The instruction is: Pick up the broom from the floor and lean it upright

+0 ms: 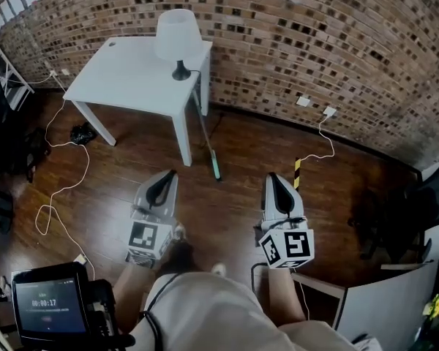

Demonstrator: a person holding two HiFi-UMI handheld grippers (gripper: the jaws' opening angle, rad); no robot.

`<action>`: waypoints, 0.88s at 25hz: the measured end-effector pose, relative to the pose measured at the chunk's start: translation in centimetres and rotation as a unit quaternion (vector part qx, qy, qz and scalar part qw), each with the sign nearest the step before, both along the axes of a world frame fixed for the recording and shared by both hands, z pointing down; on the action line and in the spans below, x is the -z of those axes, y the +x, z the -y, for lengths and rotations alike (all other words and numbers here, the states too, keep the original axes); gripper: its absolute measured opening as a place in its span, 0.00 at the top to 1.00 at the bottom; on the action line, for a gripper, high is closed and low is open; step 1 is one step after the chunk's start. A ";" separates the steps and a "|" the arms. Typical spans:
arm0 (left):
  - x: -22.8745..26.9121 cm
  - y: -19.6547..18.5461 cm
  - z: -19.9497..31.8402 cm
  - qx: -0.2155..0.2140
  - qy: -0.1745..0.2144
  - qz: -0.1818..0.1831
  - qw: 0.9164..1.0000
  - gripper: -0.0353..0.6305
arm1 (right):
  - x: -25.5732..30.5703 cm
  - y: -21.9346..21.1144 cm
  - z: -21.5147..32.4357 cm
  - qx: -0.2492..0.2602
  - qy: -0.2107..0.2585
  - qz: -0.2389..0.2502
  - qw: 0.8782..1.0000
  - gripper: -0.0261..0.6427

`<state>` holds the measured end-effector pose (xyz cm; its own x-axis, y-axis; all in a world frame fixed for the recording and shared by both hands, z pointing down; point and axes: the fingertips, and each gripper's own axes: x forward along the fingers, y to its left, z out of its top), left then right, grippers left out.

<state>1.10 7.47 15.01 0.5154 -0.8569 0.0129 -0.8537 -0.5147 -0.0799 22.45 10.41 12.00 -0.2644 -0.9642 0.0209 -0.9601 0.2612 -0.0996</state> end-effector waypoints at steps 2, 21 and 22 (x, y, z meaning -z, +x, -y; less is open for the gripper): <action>0.3 0.6 -2.0 0.010 0.004 0.001 1.000 0.94 | 0.2 0.6 -1.9 0.006 0.002 -0.010 1.000 0.94; 2.6 -0.1 -10.7 0.025 0.030 0.015 0.999 0.94 | 1.4 -0.6 -10.3 0.024 0.006 -0.055 0.998 0.94; 2.4 -0.4 -10.8 0.023 0.028 0.014 0.999 0.94 | 1.4 -0.9 -10.3 0.021 0.006 -0.055 0.998 0.94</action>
<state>0.71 18.27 12.62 0.4763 -0.8790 -0.0217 -0.8729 -0.4697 -0.1322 21.50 20.74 10.62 -0.3015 -0.9526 0.0397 -0.9532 0.3021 0.0095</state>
